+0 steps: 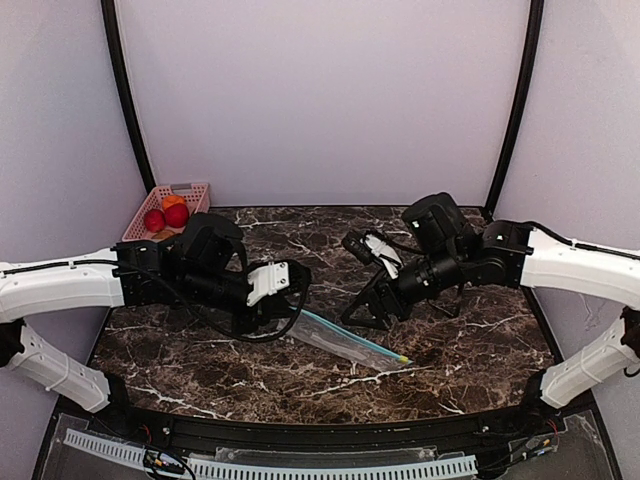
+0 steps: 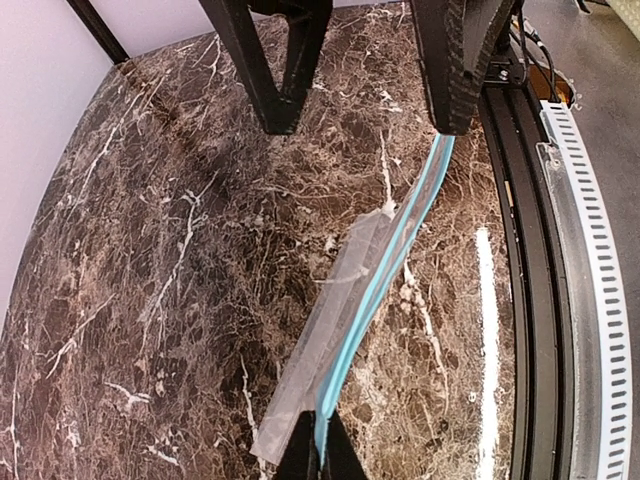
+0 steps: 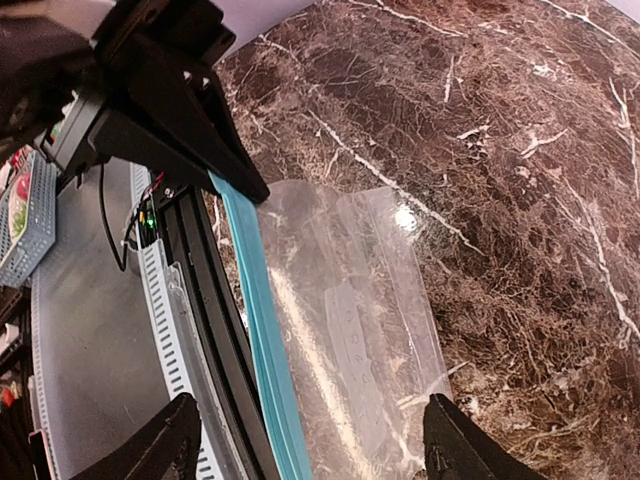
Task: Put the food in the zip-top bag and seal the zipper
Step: Unzip the zipper from the zipper food storage bag, then pass from the left arm to the right
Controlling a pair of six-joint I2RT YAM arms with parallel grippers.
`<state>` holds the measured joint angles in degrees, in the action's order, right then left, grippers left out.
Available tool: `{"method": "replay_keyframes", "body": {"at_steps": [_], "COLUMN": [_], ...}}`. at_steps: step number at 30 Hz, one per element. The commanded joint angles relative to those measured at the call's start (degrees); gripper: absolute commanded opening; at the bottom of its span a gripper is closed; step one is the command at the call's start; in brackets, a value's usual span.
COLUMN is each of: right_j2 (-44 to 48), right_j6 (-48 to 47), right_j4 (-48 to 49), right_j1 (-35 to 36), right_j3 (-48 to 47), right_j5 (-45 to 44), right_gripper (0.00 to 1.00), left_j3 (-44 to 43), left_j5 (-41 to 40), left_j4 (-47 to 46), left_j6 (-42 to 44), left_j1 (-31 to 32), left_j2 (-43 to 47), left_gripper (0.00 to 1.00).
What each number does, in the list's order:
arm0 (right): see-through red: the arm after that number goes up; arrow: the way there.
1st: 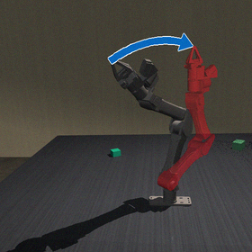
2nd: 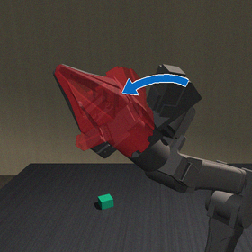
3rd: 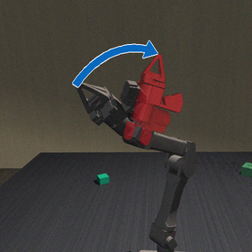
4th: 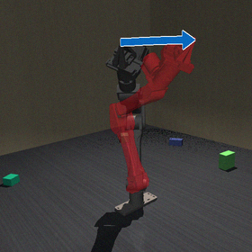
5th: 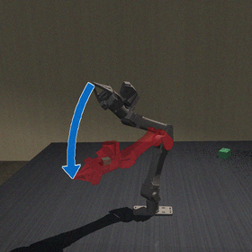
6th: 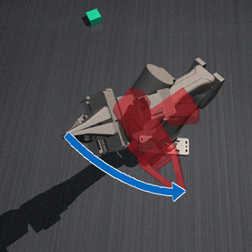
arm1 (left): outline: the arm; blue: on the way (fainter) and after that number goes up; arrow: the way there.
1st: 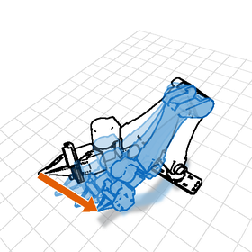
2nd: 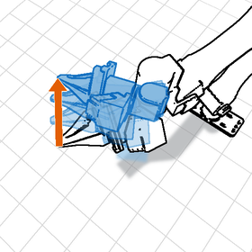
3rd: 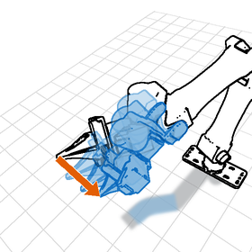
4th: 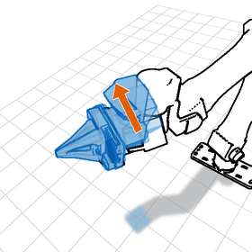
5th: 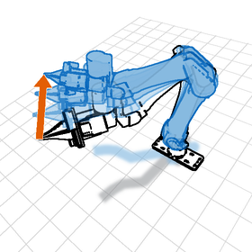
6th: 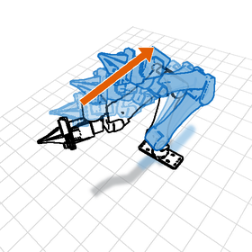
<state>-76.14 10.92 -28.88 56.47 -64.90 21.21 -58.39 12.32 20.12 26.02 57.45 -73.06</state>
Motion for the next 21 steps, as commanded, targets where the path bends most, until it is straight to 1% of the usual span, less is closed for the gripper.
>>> {"method": "replay_keyframes", "body": {"at_steps": [1, 8, 21], "right_j2": [-1.09, -2.87, -4.32], "right_j6": [-0.42, -0.37, -0.35], "right_j4": [-0.29, 0.10, 0.25], "right_j1": [1.01, 1.01, 1.10], "right_j3": [0.69, 1.42, 1.63], "right_j5": [-0.05, -0.98, -0.77], "right_gripper": [0.69, 0.56, 0.45], "left_j3": [1.16, 1.26, 1.44], "left_j5": [-0.73, -0.89, -1.00], "left_j4": [-1.03, -1.30, -1.53], "left_j6": [0.97, 1.03, 0.85], "left_j1": [0.30, 0.31, 0.30], "left_j2": [1.90, 2.20, 2.56], "left_gripper": [0.01, 0.01, 0.01]}}
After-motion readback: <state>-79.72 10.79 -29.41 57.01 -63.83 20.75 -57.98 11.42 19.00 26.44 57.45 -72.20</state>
